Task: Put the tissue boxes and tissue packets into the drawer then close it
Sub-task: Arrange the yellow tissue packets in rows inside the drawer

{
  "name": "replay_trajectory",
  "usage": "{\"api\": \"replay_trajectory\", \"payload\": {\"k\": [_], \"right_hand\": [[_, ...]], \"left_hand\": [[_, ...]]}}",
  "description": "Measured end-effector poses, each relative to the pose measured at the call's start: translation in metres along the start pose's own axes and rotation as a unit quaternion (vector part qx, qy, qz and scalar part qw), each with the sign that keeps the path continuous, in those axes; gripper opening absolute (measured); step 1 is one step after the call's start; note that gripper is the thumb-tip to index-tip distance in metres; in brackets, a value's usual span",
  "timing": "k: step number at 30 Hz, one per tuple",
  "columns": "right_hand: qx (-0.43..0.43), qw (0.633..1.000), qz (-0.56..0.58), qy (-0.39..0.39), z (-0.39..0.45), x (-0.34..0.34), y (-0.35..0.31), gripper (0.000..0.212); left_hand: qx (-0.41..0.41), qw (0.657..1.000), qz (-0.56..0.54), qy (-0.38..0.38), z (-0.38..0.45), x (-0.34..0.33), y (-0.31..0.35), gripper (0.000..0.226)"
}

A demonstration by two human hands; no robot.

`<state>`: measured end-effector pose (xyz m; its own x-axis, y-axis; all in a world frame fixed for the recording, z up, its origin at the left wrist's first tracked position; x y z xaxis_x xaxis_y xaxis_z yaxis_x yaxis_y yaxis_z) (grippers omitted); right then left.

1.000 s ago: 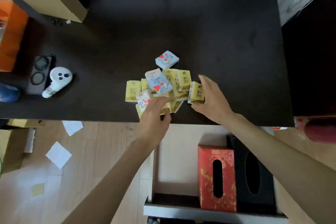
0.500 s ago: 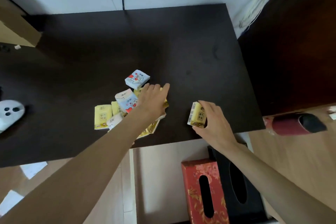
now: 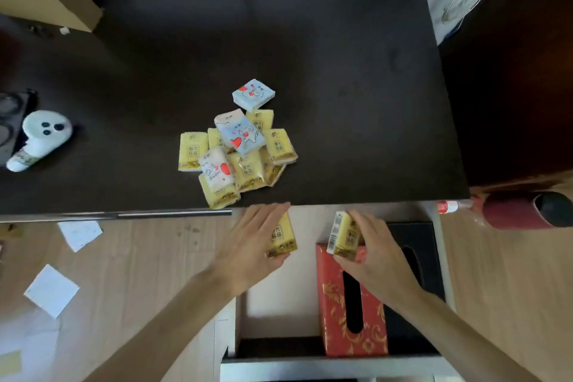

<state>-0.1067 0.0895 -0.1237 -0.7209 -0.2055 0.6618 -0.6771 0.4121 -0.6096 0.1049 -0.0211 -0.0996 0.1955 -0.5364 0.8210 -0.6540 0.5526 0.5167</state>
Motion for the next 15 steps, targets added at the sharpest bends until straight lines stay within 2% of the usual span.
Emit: {"api": "replay_trajectory", "payload": {"k": [3,7,11,15], "right_hand": [[0.034,0.999,-0.007,-0.023,0.004,-0.025,-0.009,0.083],[0.079,0.992,-0.080,-0.051,0.023,-0.063,-0.021,0.084],[0.100,0.978,-0.167,-0.071,0.051,-0.093,-0.020,0.079],[0.077,0.963,-0.244,-0.090,0.079,-0.108,-0.008,0.073]], "left_hand": [[0.045,0.998,0.003,-0.034,-0.026,-0.041,-0.019,0.086],[0.074,0.995,0.019,-0.063,-0.029,-0.081,-0.040,0.085],[0.056,0.995,0.053,-0.068,-0.009,-0.101,-0.053,0.080],[0.018,0.990,0.124,-0.062,0.006,-0.116,-0.064,0.078]]}}
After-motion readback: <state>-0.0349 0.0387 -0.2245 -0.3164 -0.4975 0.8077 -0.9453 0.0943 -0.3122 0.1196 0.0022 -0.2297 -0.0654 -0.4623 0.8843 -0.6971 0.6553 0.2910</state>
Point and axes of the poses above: each hand's wrist, its own z-axis towards the middle knuckle, its own x-axis out of the back of the hand, y = z × x, the point moved 6 cm from there along z, towards the middle knuckle, and after that the axes turned 6 degrees about -y, right-handed, at the moved point
